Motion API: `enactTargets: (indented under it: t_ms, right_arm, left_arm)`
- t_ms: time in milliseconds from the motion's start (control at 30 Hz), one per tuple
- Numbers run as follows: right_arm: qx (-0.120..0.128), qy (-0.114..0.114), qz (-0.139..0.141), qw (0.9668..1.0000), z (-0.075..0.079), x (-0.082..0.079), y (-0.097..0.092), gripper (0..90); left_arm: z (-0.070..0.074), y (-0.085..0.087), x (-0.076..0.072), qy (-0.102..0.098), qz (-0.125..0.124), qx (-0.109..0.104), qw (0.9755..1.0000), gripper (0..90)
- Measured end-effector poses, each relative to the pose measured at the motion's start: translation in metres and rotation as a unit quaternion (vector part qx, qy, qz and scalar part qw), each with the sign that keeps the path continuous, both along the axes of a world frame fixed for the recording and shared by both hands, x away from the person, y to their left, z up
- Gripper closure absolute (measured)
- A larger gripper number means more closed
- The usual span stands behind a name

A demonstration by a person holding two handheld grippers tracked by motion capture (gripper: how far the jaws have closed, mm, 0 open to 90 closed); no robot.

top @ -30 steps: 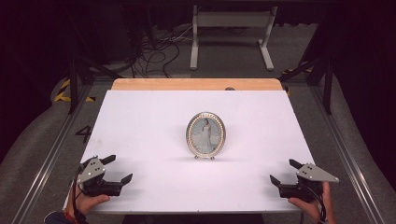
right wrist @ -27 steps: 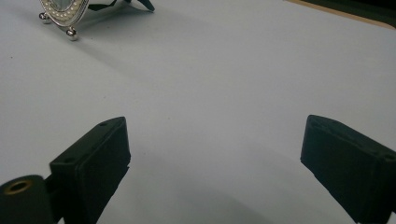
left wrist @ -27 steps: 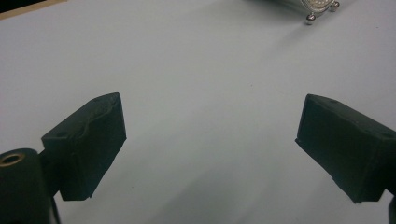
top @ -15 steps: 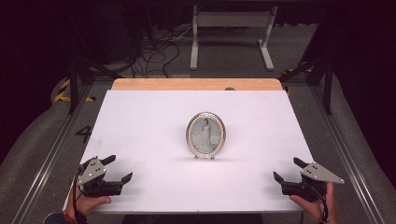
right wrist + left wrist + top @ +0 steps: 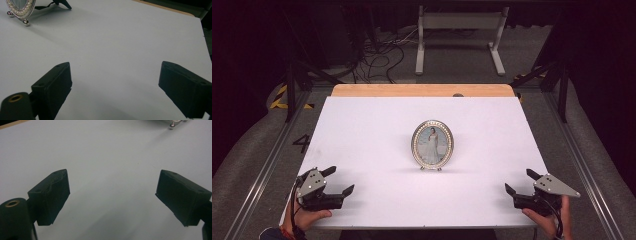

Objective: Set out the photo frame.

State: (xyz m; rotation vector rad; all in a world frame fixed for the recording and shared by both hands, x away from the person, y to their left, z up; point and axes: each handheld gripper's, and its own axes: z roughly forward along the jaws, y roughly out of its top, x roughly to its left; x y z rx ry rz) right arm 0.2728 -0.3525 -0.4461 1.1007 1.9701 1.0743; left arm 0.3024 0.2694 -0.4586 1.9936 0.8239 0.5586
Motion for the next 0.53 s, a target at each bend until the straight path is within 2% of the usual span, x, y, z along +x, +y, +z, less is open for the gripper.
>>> enactTargets:
  t_ms: [533]
  right_arm:
    - [-0.002, 0.000, -0.008, 1.0000, -0.0003, -0.0005, -0.0021, 11.0]
  left_arm:
    - [0.0004, -0.0023, 0.0038, 0.001, 0.004, 0.001, 1.0000, 12.1]
